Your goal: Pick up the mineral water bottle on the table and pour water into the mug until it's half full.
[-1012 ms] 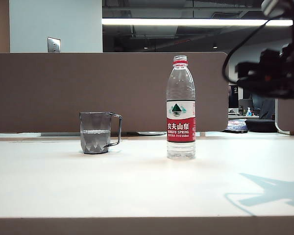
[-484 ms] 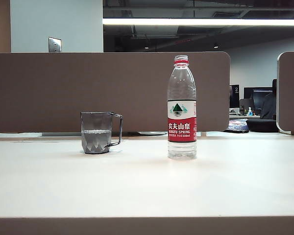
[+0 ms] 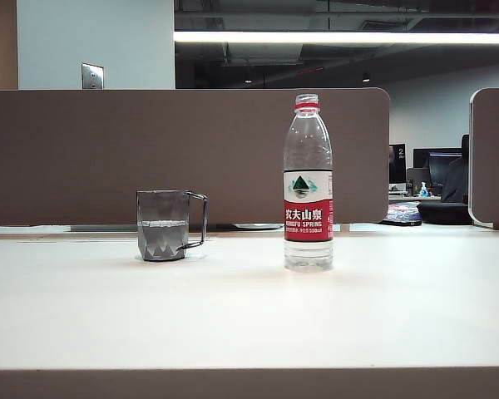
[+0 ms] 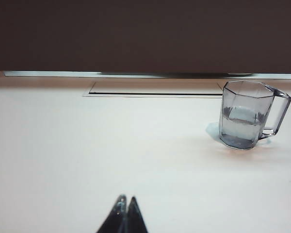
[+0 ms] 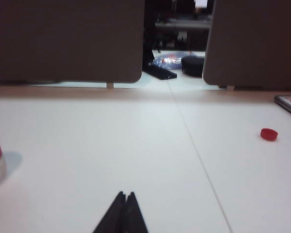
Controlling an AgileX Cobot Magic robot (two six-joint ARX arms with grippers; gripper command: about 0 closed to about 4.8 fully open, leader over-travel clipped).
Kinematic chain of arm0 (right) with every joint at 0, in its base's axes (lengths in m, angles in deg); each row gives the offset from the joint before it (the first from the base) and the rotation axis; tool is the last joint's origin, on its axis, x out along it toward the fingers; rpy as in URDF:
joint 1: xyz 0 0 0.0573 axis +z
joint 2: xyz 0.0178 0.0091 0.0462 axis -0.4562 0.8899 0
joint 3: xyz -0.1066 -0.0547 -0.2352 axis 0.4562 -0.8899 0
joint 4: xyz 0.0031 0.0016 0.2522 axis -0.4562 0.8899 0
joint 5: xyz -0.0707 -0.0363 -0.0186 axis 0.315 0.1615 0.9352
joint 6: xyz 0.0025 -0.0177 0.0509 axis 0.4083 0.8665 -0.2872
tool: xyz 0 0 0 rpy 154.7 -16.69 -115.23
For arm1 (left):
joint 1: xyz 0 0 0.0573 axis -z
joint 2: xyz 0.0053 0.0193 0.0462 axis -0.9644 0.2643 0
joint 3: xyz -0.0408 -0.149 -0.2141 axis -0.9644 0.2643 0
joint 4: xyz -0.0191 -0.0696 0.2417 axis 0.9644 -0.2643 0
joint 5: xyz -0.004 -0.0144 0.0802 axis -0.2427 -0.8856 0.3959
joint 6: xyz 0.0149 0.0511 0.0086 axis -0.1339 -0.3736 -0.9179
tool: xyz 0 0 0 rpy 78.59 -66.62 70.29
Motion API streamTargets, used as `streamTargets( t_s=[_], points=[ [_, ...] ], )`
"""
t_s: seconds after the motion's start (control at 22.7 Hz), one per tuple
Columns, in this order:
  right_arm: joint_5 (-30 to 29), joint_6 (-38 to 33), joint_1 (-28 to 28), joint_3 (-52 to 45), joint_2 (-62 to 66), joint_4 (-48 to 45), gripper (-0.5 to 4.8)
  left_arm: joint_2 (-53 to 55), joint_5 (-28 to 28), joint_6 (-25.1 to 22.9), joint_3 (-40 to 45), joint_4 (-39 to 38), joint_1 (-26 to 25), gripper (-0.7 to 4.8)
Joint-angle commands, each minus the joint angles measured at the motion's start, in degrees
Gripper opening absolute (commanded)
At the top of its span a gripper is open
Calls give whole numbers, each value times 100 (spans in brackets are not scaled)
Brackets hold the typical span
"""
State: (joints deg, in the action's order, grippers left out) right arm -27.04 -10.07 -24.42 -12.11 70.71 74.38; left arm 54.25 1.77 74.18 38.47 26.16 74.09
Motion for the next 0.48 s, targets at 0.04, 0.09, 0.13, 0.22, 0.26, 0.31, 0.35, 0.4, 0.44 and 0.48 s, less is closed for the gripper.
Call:
streamTargets(
  t_s=[0.04, 0.09, 0.13, 0.22, 0.26, 0.31, 0.35, 0.4, 0.44, 0.48],
  points=[
    [-605, -352, -219, -28, -396, 264, -5, 0, -26, -2, -17, 48, 9, -5],
    [-848, -361, -275, -28, -404, 223, -5, 0, -24, -2, -17, 48, 9, -5],
    [-1202, -358, -341, -28, -483, 208, -5, 0, -24, -2, -17, 48, 9, -5],
    [-1296, -356, -396, -28, -748, 391, -5, 0, -24, -2, -17, 48, 9, -5],
    [-1268, -358, -431, -28, -767, 452, -5, 0, -24, -2, -17, 50, 9, -5],
    [-1237, -358, -496, -28, -776, 516, -5, 0, -24, -2, -17, 44, 9, -5],
    [-1226, -358, -511, -28, -776, 557, -5, 0, -24, -2, -17, 48, 9, -5],
    [-1178, -358, -525, -28, -776, 599, -5, 0, -26, -2, -17, 48, 9, -5],
    [-1130, -358, -522, -28, -776, 627, -5, 0, -22, -2, -17, 44, 9, -5],
    [-1062, -358, -522, -28, -776, 671, -5, 0, -24, -2, -20, 48, 9, -5]
  ],
)
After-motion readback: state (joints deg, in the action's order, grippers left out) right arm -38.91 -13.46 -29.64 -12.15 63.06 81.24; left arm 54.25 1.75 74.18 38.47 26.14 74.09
